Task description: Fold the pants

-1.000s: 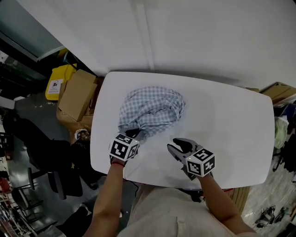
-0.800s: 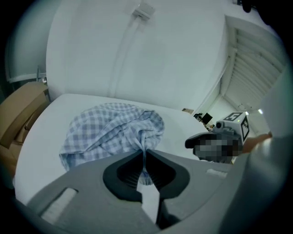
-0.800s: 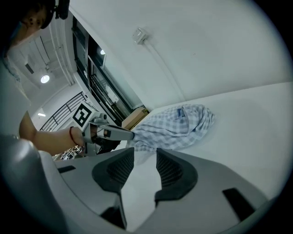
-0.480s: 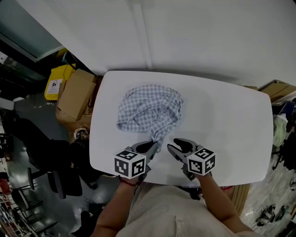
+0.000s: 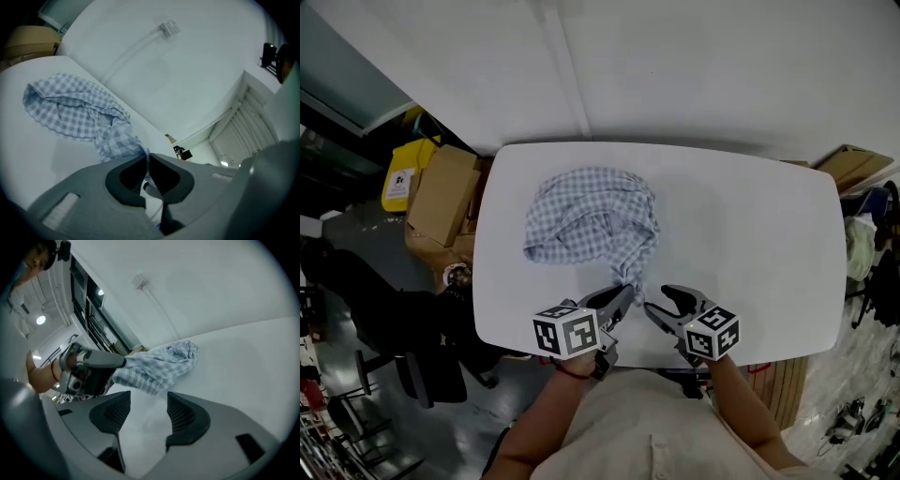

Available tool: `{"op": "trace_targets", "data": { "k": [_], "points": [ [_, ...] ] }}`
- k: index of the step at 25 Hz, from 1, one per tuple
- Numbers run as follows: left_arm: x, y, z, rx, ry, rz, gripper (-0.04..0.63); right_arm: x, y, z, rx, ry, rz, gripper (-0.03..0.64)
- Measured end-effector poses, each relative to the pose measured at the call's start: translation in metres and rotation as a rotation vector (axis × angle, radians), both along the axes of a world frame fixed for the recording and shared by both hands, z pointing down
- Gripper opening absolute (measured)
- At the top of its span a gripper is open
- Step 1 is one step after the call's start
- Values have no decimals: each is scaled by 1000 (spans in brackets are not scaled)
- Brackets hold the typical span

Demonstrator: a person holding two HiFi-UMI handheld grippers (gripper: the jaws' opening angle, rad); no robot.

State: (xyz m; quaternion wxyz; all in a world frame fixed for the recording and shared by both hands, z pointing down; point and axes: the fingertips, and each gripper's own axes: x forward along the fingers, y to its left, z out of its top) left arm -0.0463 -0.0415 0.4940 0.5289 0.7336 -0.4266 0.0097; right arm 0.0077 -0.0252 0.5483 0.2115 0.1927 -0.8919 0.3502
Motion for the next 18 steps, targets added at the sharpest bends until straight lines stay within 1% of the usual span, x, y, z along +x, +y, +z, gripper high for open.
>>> {"op": "trace_targets", "data": {
  "k": [2,4,5,7,10,12,13,14,16,18],
  "points": [
    [5,-3,-6,-12,44,-13,28,-4,8,5,56,47,-30,257],
    [10,-7,-14,-19,81,-18,28,-14,11,6,105,51,-27,279],
    [13,-9,-18,-19,96,-17,28,-19,10,5,128,43,-8,290],
    [20,-12,-27,-15,120,-14,28,-23,1,2,192,49,61,306],
    [28,-16,-42,-8,163,-13,28,-17,-16,-8,354,119,165,328],
    [32,-16,-50,-8,203,-14,28,-15,-24,-12,465,179,183,330],
    [32,-16,-53,-10,223,-16,28,-15,-27,-12,504,208,182,330],
    [33,-16,-55,-13,242,-19,28,-15,-30,-9,530,235,177,331],
    [34,-15,-59,-17,269,-25,28,-14,-37,-5,550,268,171,330],
    [34,-15,-62,-16,277,-31,28,-9,-41,-6,578,282,166,327]
  ]
}}
